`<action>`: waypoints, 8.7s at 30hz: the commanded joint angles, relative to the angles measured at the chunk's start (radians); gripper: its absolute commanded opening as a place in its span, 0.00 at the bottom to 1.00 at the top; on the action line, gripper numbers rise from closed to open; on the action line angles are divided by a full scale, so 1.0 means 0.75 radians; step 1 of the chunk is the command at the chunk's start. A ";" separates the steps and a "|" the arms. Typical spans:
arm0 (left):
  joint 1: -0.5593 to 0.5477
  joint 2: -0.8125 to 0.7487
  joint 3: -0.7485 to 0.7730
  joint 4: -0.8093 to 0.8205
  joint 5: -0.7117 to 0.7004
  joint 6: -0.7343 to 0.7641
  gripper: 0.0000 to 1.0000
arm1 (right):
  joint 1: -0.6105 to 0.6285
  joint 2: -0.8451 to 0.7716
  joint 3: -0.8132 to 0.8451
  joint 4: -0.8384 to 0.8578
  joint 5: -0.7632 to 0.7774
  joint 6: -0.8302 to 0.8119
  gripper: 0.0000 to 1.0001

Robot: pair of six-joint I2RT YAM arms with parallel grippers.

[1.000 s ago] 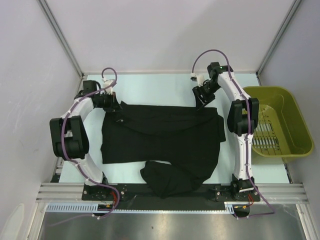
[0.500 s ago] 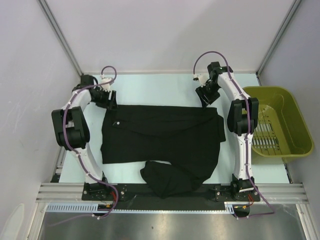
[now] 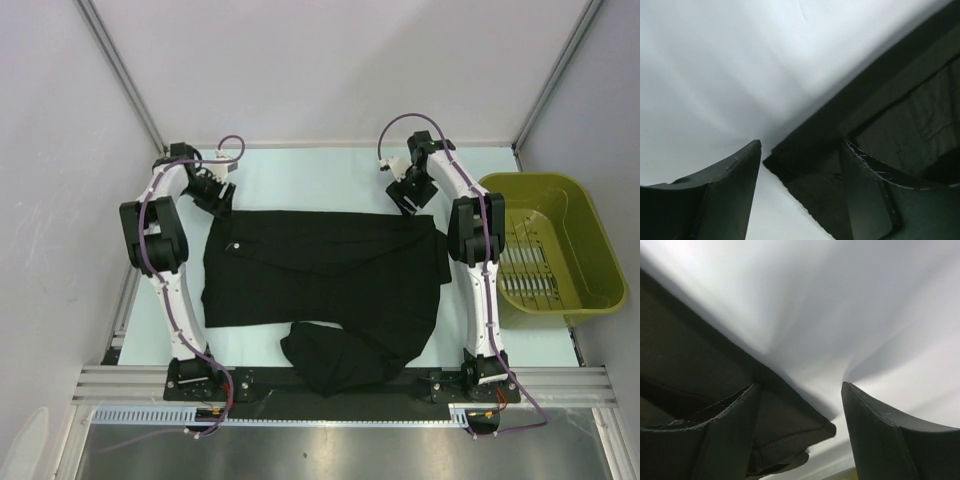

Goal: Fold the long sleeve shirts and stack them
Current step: Fold the shirt

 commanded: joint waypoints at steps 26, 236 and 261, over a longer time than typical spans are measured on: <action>0.170 0.094 0.312 0.054 0.002 -0.257 0.38 | 0.150 0.180 0.350 0.662 0.438 0.014 0.84; -0.524 -1.373 -1.396 1.252 0.520 -1.139 1.00 | 0.641 -1.352 -1.364 1.316 -0.479 0.603 0.00; -0.683 -1.238 -0.977 1.159 0.371 -0.945 0.00 | 0.551 -1.440 -1.438 1.365 -0.444 0.466 0.39</action>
